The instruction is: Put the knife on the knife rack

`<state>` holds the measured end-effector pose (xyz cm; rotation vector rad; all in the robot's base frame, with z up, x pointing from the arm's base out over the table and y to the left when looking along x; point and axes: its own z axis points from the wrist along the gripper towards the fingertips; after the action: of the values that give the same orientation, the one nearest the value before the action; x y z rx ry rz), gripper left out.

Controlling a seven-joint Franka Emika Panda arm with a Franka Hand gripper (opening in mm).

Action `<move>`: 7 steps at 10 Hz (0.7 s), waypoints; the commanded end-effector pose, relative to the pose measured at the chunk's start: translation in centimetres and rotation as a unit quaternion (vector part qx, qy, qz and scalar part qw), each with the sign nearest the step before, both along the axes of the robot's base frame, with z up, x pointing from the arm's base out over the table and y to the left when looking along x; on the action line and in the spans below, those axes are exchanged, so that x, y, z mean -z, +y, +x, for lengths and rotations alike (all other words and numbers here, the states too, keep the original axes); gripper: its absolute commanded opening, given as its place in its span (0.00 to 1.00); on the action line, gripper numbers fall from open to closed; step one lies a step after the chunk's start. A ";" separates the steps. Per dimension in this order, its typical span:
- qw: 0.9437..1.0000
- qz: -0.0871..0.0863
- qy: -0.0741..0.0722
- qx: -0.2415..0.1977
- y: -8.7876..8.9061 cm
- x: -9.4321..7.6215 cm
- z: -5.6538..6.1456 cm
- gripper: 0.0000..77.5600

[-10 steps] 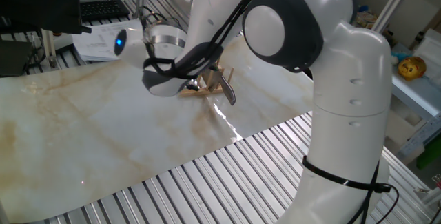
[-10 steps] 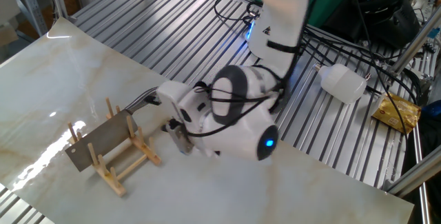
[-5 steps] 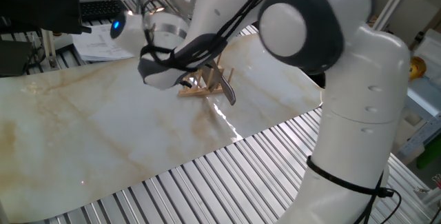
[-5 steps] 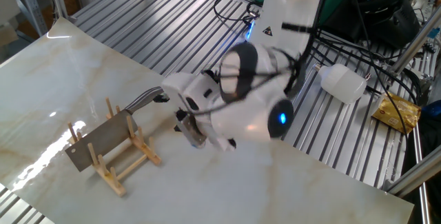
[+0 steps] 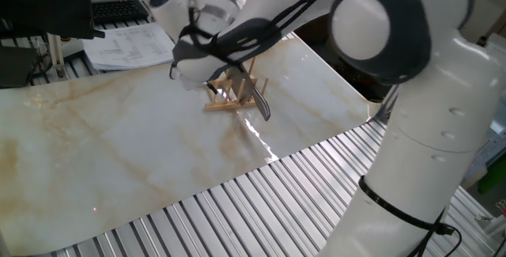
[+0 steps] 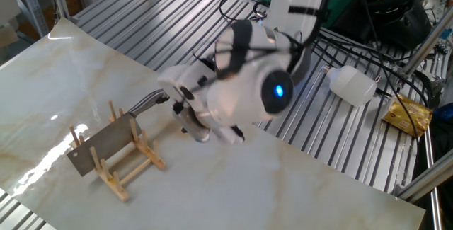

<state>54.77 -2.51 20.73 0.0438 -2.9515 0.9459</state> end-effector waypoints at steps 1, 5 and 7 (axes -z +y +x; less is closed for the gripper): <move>0.978 0.203 0.023 -0.044 -0.5 -4.4 0.0 1.00; 0.971 0.236 0.030 -0.033 -0.3 -6.8 -0.8 1.00; 0.954 0.299 0.033 -0.005 -1.0 -8.1 -1.2 1.00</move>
<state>54.39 -2.72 24.60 0.1348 -3.0477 0.4701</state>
